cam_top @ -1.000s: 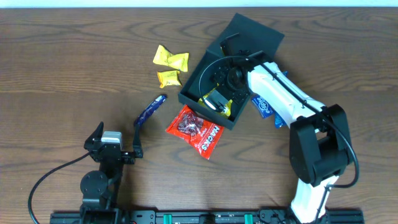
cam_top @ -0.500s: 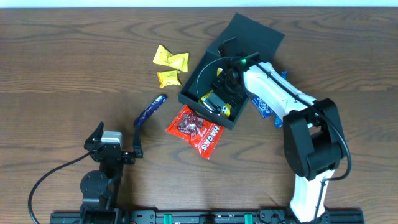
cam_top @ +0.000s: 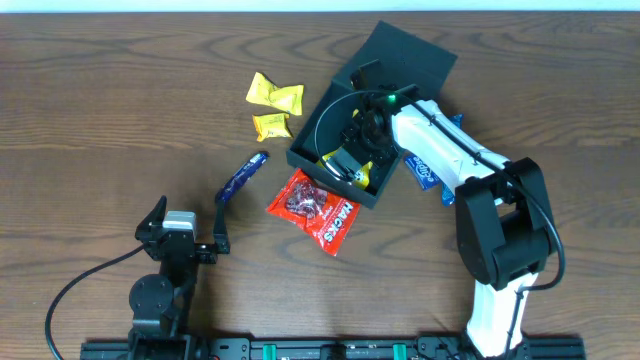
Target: Pack container
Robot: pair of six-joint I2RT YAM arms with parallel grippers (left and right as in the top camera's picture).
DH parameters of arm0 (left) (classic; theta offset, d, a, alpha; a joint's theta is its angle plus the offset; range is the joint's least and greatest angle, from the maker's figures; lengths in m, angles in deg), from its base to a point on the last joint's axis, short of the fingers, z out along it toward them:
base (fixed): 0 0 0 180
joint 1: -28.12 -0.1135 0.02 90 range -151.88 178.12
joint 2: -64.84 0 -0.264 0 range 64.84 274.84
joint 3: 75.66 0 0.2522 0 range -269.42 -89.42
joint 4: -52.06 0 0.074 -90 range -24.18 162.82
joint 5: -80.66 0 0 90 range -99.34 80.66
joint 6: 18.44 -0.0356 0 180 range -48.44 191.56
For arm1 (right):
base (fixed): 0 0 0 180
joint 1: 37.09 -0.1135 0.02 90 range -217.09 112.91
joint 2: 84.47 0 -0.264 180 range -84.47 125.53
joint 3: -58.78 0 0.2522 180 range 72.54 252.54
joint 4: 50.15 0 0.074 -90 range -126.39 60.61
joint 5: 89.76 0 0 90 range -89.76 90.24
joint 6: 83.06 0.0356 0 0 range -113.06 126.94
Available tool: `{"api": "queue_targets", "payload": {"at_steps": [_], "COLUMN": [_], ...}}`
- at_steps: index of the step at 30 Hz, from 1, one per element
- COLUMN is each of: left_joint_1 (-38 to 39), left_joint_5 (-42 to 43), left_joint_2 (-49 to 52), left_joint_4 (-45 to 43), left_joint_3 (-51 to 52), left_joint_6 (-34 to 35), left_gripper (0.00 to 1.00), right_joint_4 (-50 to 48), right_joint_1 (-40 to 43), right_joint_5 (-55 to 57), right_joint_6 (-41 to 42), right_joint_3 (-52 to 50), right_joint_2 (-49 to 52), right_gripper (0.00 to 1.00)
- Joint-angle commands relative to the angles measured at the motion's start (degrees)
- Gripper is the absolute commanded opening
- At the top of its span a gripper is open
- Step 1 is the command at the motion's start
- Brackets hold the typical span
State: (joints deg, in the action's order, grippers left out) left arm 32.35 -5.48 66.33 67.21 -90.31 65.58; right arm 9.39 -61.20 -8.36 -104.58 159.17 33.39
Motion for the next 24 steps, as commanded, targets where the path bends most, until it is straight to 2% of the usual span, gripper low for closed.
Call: {"api": "queue_targets", "payload": {"at_steps": [1, 6, 10, 13, 20, 24], "left_joint_1": [0.09, 0.09, 0.09, 0.09, 0.09, 0.09], "left_joint_5": [0.07, 0.07, 0.07, 0.07, 0.07, 0.07], "left_joint_2": [-0.13, -0.13, -0.13, -0.13, -0.13, -0.13], "left_joint_4": [2.67, 2.67, 2.67, 2.67, 2.67, 2.67], "left_joint_3": [0.63, 0.63, 0.63, 0.63, 0.63, 0.63], "left_joint_6": [0.22, 0.22, 0.2, 0.2, 0.2, 0.22], "left_gripper": [0.95, 0.95, 0.95, 0.95, 0.95, 0.95], "right_joint_4": [0.09, 0.02, -1.57, -5.25, -5.75, -5.77], "right_joint_1": [-0.33, -0.33, -0.33, -0.22, 0.04, 0.04], "right_joint_5": [-0.83, -0.83, -0.85, -0.83, -0.9, -0.92], "right_joint_6": [1.01, 1.38, 4.31, 12.83, 24.48, 37.88], "right_joint_3": [0.81, 0.81, 0.81, 1.25, 3.26, 5.55], "right_joint_2": [1.46, 1.46, 1.4, 1.11, 0.72, 0.63], "right_gripper": [0.1, 0.01, 0.01, 0.01, 0.01, 0.01]}}
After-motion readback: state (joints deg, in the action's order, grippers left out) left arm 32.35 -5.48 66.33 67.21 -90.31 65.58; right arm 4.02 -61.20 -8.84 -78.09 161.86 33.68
